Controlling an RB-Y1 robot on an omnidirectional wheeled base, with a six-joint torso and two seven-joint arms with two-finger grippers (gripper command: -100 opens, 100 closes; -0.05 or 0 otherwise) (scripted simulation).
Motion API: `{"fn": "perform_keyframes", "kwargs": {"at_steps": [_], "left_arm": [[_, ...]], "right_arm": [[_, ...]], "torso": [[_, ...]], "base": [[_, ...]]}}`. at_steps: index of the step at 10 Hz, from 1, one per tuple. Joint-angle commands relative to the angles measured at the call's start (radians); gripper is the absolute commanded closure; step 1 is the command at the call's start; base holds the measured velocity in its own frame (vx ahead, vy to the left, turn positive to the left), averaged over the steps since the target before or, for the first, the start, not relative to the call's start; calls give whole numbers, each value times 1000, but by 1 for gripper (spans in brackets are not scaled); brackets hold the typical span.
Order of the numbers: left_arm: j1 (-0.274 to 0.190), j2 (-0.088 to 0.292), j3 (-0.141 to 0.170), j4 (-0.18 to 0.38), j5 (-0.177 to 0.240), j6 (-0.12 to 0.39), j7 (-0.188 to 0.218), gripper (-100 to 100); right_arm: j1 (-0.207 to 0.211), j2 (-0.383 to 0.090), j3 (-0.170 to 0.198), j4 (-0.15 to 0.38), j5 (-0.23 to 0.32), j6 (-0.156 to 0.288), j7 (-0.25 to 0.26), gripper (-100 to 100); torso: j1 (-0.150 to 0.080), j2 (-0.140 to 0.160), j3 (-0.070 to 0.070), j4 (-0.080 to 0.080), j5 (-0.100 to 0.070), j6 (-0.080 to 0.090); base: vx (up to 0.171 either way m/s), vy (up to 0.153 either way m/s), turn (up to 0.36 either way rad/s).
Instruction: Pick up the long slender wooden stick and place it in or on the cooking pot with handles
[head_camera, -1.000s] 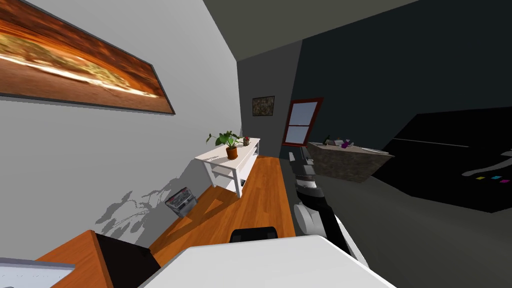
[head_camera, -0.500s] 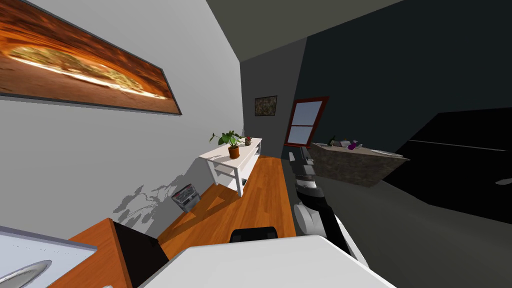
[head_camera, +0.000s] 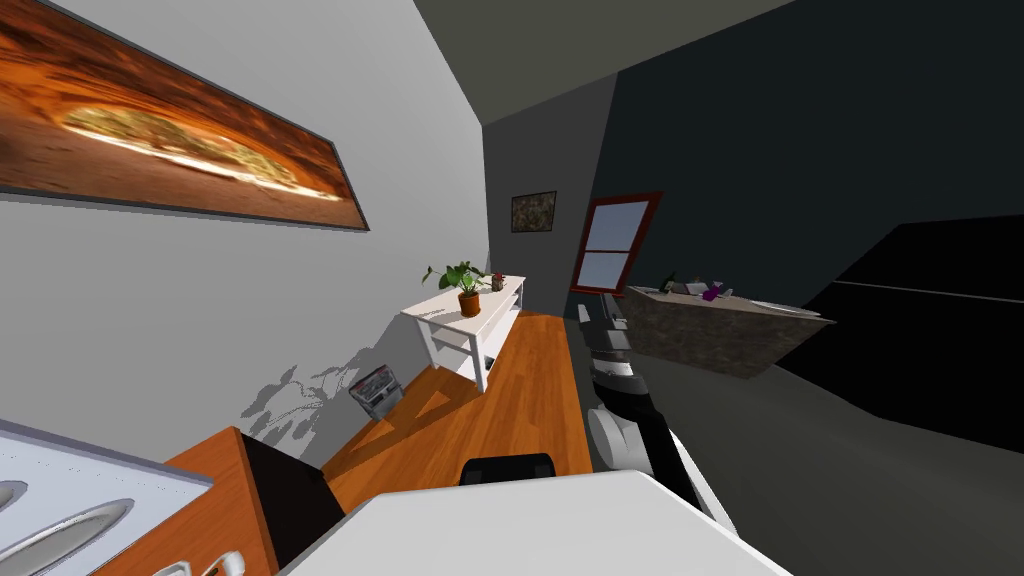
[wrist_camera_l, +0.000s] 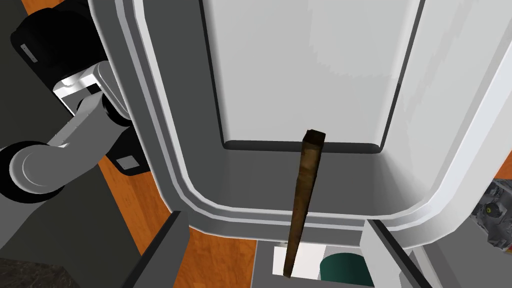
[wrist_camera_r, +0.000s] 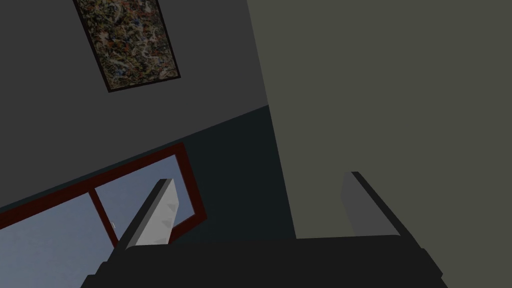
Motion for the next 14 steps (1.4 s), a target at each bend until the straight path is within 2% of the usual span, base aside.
{"fn": "perform_keyframes", "kwargs": {"at_steps": [1, 2, 3, 4, 5, 6, 7, 8, 9, 10, 11, 13, 14], "left_arm": [[-50, 37, -50, 38, 47, -12, -5, -100], [-41, 37, -67, 28, 47, -12, -5, -100], [-63, 37, -95, 38, 47, -12, -5, -100], [-75, 37, -107, 38, 47, -12, -5, -100], [-112, 74, -145, 70, 96, -22, -10, -100], [-138, 74, -186, 70, 96, -22, -10, -100], [-138, 74, -199, 70, 96, -22, -10, -100], [-191, 111, -239, 102, 141, -32, -14, -100], [-187, 111, -258, 100, 144, -32, -14, -100], [-202, 111, -292, 102, 144, -32, -14, -100], [-250, 148, -324, 133, 189, -42, -19, -100], [-265, 148, -384, 133, 193, -42, -19, -100], [-318, 184, -417, 165, 239, -52, -24, -100]], "right_arm": [[0, 0, 0, 0, 0, 0, 0, 0], [0, 0, 0, 0, 0, 0, 0, 0], [0, 0, 0, 0, 0, 0, 0, 0], [0, 0, 0, 0, 0, 0, 0, 0], [0, 0, 0, 0, 0, 0, 0, 0], [0, 0, 0, 0, 0, 0, 0, 0], [0, 0, 0, 0, 0, 0, 0, 0], [0, 0, 0, 0, 0, 0, 0, 0], [0, 0, 0, 0, 0, 0, 0, 0], [0, 0, 0, 0, 0, 0, 0, 0], [0, 0, 0, 0, 0, 0, 0, 0], [0, 0, 0, 0, 0, 0, 0, 0], [0, 0, 0, 0, 0, 0, 0, 0]], "torso": [[0, 0, 0, 0, 0, 0], [-1, 0, 0, 0, 0, -1], [-1, 1, 0, 0, 0, 0], [-1, 0, 0, 0, 0, 0], [0, 0, 0, 0, 0, 0], [0, 0, 0, 0, 0, -1], [-1, 1, 0, 0, 0, 0], [-1, 0, 0, 0, 0, 0], [-1, 1, 0, 0, -1, 0], [-1, 1, 0, 0, 0, 0], [-1, 0, 0, 0, 0, 0], [-1, 1, 0, 0, 0, 0], [-1, 0, 0, 0, 0, 0]], "base": [[-10, -13, 106], [-13, -17, 101], [-7, -11, 7], [-2, -2, -16], [-14, -7, 153], [-14, -17, 66], [-6, -12, -25], [-16, -16, 106], [-17, -20, 92], [-7, -12, 6], [-18, -16, 107], [-10, -11, 38], [-14, -14, 128]]}}
